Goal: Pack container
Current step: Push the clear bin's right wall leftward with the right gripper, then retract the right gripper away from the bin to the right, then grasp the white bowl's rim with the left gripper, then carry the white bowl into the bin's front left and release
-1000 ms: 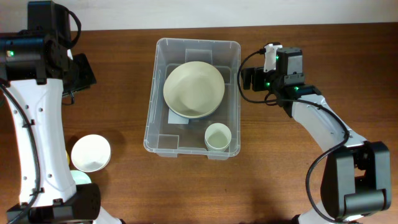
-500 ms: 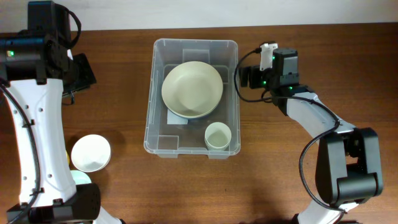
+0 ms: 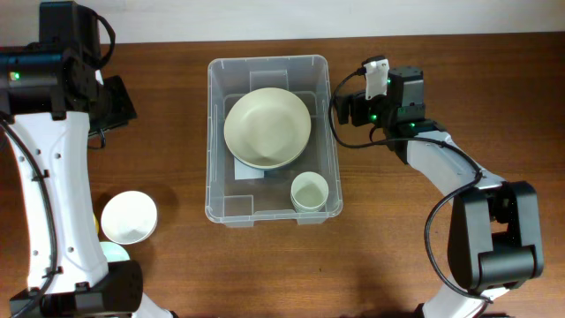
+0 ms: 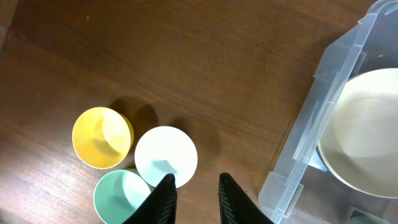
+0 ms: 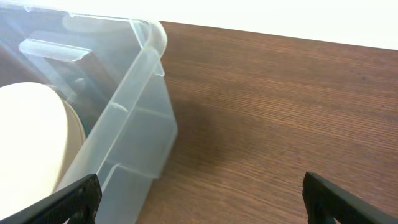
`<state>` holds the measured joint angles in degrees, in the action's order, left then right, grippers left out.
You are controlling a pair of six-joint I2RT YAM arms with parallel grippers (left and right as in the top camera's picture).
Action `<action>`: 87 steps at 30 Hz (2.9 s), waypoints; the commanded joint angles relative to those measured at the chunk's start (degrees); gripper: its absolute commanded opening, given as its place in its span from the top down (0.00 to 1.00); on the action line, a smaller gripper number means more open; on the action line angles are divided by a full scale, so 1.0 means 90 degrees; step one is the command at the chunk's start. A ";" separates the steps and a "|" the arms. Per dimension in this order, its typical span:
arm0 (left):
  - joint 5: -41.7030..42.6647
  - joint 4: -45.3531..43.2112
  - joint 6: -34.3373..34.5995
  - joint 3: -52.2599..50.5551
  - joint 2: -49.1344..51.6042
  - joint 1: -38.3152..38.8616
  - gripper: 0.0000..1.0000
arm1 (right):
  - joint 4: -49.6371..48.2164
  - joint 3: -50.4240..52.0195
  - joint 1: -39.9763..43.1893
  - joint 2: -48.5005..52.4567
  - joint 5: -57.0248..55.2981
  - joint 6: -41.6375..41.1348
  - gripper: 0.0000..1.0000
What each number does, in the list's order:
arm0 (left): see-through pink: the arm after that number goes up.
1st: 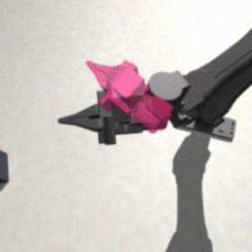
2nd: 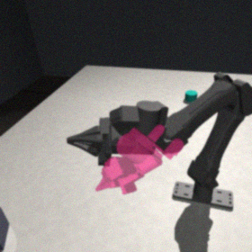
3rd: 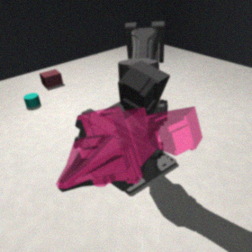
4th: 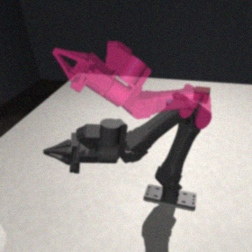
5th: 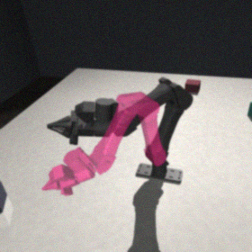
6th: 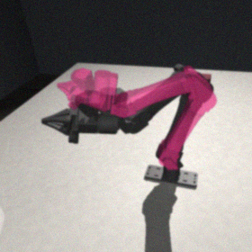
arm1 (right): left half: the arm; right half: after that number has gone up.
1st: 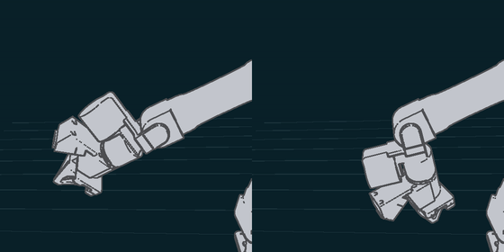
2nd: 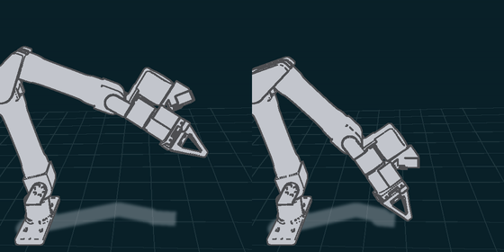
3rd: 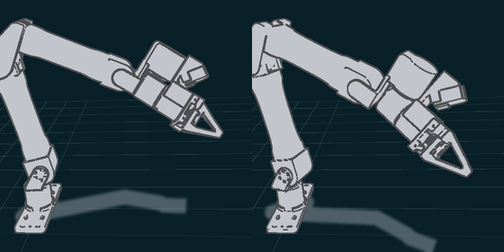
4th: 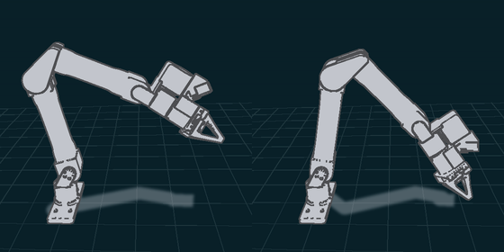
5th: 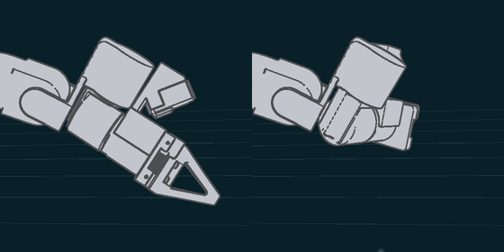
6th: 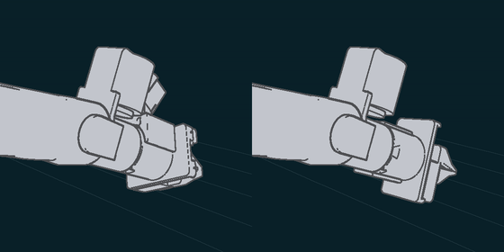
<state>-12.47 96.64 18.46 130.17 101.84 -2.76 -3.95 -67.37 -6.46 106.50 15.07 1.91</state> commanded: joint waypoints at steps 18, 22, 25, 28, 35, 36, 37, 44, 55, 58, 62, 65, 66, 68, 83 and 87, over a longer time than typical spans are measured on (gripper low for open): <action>-0.0027 0.0007 -0.0248 -0.1387 -0.1280 -0.0002 0.28 | 0.6263 -0.0578 0.1671 -0.2475 -0.1610 -0.0622 0.01; -0.0117 0.0005 -0.0010 -0.2832 -0.2261 -0.0002 0.24 | 0.7186 -0.0578 0.1678 -0.2540 -0.1579 -0.1243 0.01; -0.0228 -0.0095 0.0194 -0.3825 -0.2832 -0.0049 0.19 | 0.7800 -0.0578 0.1678 -0.2540 -0.1574 -0.1392 0.01; -0.0189 -0.0741 0.0214 -0.4908 -0.3286 -0.0170 0.05 | 0.8177 -0.0578 0.1678 -0.2540 -0.1576 -0.1389 0.01; 0.0180 -0.3060 0.0211 -0.6654 -0.2764 -0.0736 0.01 | 0.8337 -0.0578 0.1678 -0.2540 -0.1586 -0.1360 0.01; 0.0287 -0.3181 0.0211 -0.6688 -0.2589 -0.0828 0.01 | 0.8332 -0.0578 0.1678 -0.2540 -0.1586 -0.1360 0.01; 0.0585 -0.3395 0.0204 -0.6688 -0.2176 -0.0996 0.01 | 0.8318 -0.0578 0.1678 -0.2540 -0.1586 -0.1360 0.01; 0.1129 -0.3961 0.0085 -0.6688 -0.0644 -0.1122 0.04 | 0.8247 -0.0578 0.1678 -0.2540 -0.1586 -0.1360 0.01; 0.1107 -0.4500 0.0087 -0.6688 0.0755 -0.1110 0.31 | 0.8172 -0.0578 0.1678 -0.2540 -0.1586 -0.1362 0.01; 0.1105 -0.4500 0.0087 -0.6686 0.0772 -0.1110 0.49 | 0.8172 -0.0578 0.1678 -0.2540 -0.1586 -0.1362 0.01; 0.1105 -0.4549 0.0087 -0.6679 0.0765 -0.1110 0.87 | 0.8143 -0.0578 0.1678 -0.2540 -0.1586 -0.1362 0.01; 0.1105 -0.4631 0.0087 -0.6679 0.0765 -0.1110 0.99 | 0.8131 -0.0576 0.1678 -0.2540 -0.1586 -0.1362 0.01; 0.1105 -0.4653 0.0087 -0.6679 0.0765 -0.1110 0.99 | 0.8131 -0.0576 0.1678 -0.2540 -0.1586 -0.1362 0.01; 0.1105 -0.4682 0.0087 -0.6635 0.0765 -0.1110 0.99 | 0.8131 -0.0576 0.1678 -0.2540 -0.1586 -0.1362 0.01; 0.0665 -0.2463 -0.0253 -0.2810 0.0131 0.0928 0.99 | 0.8123 -0.0576 0.1678 -0.2540 -0.1591 -0.1311 0.01; 0.0668 -0.2055 -0.0250 -0.2319 -0.0087 0.1766 0.99 | 0.8097 -0.0576 0.1678 -0.2538 -0.1591 -0.1314 0.02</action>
<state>-5.02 76.18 16.91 105.82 104.71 7.68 69.14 -71.85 8.27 84.40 1.30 -10.26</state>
